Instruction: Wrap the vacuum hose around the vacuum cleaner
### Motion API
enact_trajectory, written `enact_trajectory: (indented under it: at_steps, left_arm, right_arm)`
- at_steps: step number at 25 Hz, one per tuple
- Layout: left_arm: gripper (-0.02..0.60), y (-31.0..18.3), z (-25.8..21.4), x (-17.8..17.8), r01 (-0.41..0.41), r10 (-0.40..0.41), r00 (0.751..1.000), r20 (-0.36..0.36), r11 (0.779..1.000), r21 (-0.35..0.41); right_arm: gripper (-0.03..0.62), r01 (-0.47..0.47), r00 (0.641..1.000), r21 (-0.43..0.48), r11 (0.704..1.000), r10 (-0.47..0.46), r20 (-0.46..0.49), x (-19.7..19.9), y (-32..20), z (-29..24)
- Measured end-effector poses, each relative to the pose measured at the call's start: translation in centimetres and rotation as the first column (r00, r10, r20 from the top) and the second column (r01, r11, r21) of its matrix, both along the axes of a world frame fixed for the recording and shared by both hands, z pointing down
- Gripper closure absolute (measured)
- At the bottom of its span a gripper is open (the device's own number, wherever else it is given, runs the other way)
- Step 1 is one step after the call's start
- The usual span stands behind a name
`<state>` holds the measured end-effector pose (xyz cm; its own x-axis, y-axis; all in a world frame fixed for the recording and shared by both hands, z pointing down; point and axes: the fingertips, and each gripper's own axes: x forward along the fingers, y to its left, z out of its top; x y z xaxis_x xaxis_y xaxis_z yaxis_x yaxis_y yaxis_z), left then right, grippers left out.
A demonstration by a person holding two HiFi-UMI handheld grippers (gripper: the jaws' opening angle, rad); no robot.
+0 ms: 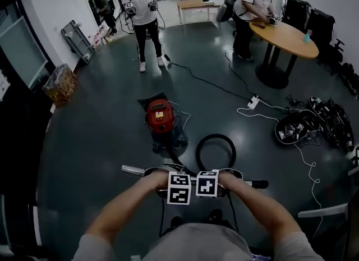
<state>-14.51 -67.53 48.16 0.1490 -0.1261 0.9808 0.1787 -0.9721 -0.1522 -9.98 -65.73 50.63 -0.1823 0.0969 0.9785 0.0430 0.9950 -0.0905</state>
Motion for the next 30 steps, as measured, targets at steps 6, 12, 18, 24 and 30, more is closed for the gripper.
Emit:
enact_trajectory:
  at_steps: [6,12,18,24,30]
  left_arm:
    - [0.440,-1.0,0.4,2.7,0.074,-0.074,0.997,0.030,0.997,0.001]
    - [0.440,-1.7,1.0,5.7,0.136,-0.136,0.990,0.031,0.991,-0.014]
    - [0.440,-2.9,2.8,7.1,0.266,-0.266,0.964,0.010,0.963,-0.050]
    - [0.440,-2.6,4.8,6.8,0.376,-0.379,0.925,-0.017,0.921,-0.099]
    - [0.439,-3.2,6.3,5.4,0.484,-0.494,0.867,-0.060,0.865,-0.132]
  right_arm:
    - [0.450,0.045,0.991,0.191,0.981,-0.069,0.119,3.4,-2.7,-1.1]
    - [0.333,-0.042,0.982,0.259,0.965,-0.008,0.189,7.9,-5.1,-2.4]
    - [0.333,-0.196,0.956,0.298,0.934,0.115,0.269,13.5,-8.0,-4.7]
    - [0.335,-0.407,0.848,0.177,0.896,0.299,0.437,16.0,-9.8,-7.9]
    - [0.334,-0.532,0.709,-0.071,0.844,0.490,0.507,14.5,-8.2,-6.2]
